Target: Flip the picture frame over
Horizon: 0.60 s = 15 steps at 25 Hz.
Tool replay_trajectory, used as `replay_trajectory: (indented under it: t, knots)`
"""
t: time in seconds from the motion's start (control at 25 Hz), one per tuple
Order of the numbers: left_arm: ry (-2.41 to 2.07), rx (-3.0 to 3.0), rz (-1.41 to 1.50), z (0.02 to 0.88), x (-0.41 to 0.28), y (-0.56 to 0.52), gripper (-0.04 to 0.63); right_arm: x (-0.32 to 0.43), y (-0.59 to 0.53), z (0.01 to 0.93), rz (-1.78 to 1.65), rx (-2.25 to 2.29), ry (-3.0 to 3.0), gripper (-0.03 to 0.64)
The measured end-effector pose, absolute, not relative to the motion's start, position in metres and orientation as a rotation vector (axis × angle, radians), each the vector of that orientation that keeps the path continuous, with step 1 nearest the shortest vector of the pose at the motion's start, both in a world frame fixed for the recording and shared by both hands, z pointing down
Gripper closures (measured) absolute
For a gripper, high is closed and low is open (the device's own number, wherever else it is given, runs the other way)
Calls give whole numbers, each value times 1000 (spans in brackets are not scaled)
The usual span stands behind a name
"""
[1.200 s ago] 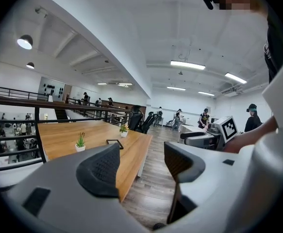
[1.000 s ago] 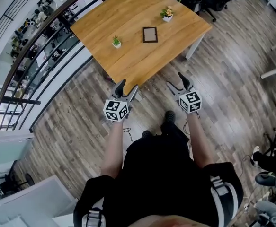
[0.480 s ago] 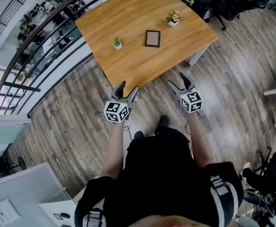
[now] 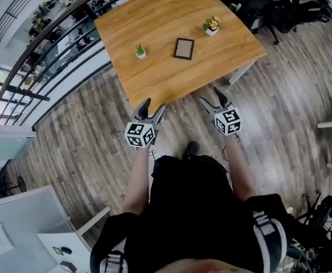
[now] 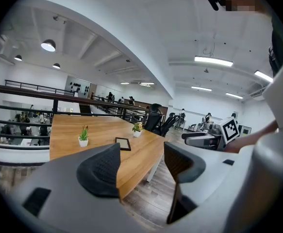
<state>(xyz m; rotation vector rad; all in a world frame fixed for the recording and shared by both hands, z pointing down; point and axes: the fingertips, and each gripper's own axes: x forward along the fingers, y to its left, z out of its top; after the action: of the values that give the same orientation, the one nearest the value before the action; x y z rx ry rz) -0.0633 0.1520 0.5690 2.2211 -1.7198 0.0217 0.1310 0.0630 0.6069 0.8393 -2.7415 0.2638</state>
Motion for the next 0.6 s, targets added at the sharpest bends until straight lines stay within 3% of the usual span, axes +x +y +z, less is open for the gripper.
replay_trajectory:
  t: [0.6]
  knots:
    - [-1682,2243,47,571,-32,136,295,161,57,618,324,868,-2729,311]
